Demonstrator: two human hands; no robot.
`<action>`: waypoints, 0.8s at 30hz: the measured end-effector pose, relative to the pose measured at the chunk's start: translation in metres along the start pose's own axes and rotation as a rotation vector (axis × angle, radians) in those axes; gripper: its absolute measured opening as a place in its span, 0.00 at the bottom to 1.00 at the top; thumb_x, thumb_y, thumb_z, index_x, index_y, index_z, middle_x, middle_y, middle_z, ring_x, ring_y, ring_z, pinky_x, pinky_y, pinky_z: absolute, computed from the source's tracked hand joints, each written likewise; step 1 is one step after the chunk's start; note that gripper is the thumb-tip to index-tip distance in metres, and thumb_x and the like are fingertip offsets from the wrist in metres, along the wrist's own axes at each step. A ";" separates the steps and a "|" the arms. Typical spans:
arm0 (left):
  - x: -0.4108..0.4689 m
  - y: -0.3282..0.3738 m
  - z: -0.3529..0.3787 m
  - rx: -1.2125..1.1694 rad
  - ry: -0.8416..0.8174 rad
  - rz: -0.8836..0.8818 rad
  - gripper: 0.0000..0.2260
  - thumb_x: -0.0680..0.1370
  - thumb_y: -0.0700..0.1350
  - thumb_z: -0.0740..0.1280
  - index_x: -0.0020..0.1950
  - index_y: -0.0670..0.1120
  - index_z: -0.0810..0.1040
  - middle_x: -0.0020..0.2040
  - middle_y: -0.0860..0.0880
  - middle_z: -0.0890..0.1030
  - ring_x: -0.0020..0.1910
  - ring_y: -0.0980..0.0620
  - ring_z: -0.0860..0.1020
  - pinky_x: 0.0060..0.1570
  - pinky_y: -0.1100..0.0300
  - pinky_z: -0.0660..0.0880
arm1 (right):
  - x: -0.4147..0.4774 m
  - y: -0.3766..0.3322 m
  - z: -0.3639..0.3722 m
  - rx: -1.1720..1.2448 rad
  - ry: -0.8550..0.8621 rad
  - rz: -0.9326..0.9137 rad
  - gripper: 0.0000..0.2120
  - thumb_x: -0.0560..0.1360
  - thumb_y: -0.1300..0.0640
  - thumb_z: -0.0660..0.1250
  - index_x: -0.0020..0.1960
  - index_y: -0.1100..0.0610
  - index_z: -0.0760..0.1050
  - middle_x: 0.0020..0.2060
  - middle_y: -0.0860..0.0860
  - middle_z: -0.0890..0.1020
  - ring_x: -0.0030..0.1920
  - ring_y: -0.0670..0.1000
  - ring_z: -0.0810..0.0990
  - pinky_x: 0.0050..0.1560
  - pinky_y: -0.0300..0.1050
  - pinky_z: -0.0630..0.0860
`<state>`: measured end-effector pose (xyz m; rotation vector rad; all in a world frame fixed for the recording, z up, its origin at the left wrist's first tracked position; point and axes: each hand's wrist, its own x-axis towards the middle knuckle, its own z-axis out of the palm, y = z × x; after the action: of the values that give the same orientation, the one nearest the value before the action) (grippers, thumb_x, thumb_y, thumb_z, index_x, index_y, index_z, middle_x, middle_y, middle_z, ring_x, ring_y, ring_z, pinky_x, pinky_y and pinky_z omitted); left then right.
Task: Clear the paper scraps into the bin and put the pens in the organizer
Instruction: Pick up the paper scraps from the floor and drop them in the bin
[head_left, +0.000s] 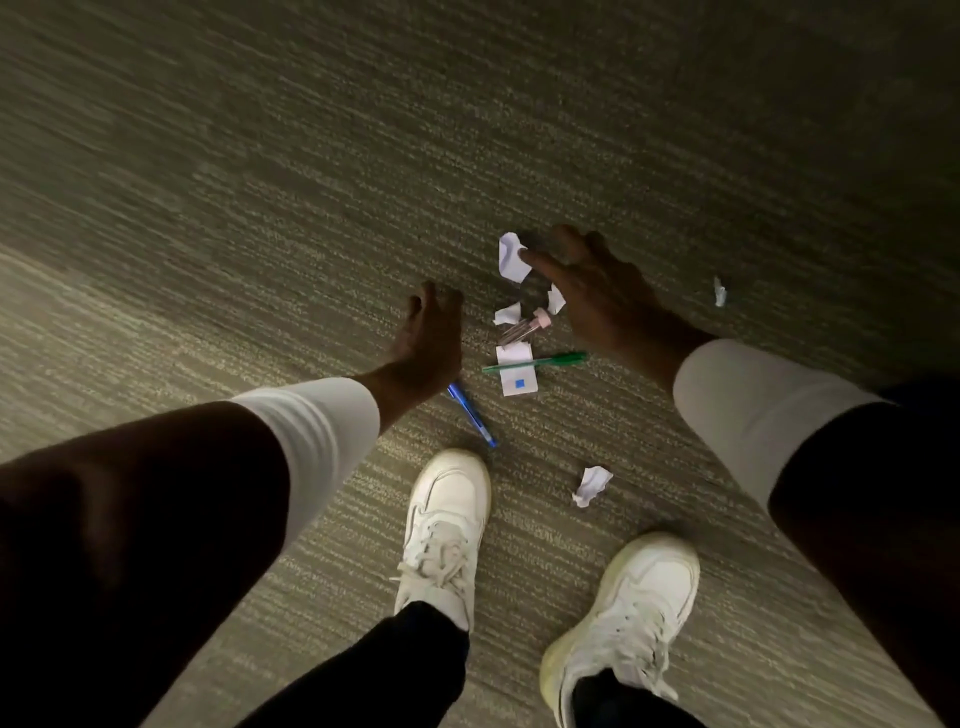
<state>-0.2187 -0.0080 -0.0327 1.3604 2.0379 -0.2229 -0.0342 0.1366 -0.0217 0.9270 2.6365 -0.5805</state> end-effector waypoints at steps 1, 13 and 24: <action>0.004 0.000 0.004 0.000 0.013 0.011 0.30 0.78 0.33 0.70 0.79 0.41 0.65 0.77 0.35 0.63 0.74 0.34 0.67 0.70 0.43 0.76 | 0.007 0.001 0.003 -0.012 -0.002 -0.033 0.43 0.72 0.71 0.73 0.79 0.46 0.64 0.78 0.57 0.63 0.69 0.65 0.71 0.43 0.58 0.81; 0.027 0.009 0.017 -0.040 0.187 0.092 0.14 0.76 0.25 0.63 0.56 0.35 0.83 0.60 0.37 0.80 0.61 0.35 0.77 0.56 0.45 0.77 | 0.020 0.003 0.030 -0.218 -0.062 -0.072 0.16 0.81 0.61 0.67 0.69 0.59 0.78 0.79 0.59 0.64 0.69 0.62 0.73 0.57 0.57 0.82; 0.042 0.027 0.017 -0.129 0.216 0.205 0.14 0.77 0.35 0.73 0.63 0.40 0.81 0.58 0.39 0.81 0.59 0.37 0.78 0.53 0.49 0.75 | 0.016 -0.002 0.029 -0.155 0.097 0.013 0.12 0.79 0.60 0.68 0.61 0.56 0.79 0.66 0.58 0.74 0.63 0.60 0.77 0.44 0.56 0.84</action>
<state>-0.1981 0.0273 -0.0654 1.5534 2.0265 0.1497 -0.0435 0.1301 -0.0523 0.9460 2.7129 -0.3301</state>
